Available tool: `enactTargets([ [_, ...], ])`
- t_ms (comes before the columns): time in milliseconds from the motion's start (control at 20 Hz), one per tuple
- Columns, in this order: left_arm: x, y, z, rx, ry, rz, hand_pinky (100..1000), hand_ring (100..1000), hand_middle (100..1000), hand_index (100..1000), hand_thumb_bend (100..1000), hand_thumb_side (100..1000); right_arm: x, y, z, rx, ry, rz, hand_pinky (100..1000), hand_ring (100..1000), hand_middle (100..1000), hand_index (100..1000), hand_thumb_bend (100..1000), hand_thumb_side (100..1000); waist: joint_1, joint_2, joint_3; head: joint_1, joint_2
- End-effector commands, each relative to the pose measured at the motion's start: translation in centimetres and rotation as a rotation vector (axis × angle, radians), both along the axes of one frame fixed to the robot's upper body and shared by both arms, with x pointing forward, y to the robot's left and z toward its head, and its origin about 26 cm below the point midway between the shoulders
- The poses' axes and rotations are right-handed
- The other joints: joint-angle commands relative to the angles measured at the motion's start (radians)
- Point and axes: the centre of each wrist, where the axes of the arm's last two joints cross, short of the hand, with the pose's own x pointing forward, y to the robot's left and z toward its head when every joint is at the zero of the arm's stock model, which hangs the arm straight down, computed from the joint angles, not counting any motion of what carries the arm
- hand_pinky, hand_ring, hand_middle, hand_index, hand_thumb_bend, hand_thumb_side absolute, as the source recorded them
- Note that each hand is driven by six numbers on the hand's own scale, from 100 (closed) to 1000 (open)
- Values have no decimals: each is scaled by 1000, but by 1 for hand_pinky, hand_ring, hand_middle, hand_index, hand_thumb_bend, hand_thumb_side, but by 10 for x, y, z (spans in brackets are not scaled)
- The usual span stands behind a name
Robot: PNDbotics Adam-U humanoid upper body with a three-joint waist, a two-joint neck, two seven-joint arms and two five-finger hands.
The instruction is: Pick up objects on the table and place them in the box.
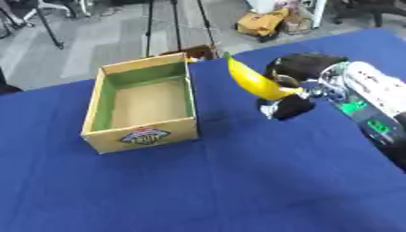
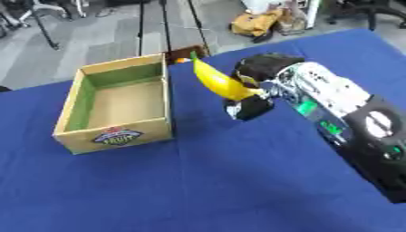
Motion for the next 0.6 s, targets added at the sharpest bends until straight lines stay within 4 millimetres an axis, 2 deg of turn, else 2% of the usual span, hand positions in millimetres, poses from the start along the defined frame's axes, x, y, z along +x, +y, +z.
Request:
enactTargets([
  [50,-2,4,9,34,-21,-1,361,744,834,879,146,977,-1,4,16,-26,-56,5,628,802,752,729,100,714,-9,-20,3,-1,2],
  [600,-2,4,10,39,-18,-5,361,745,835,879,147,978,4,31,40,-81,-129,56,631,790,780,735,100,745,-19,-26,7,-1,0],
])
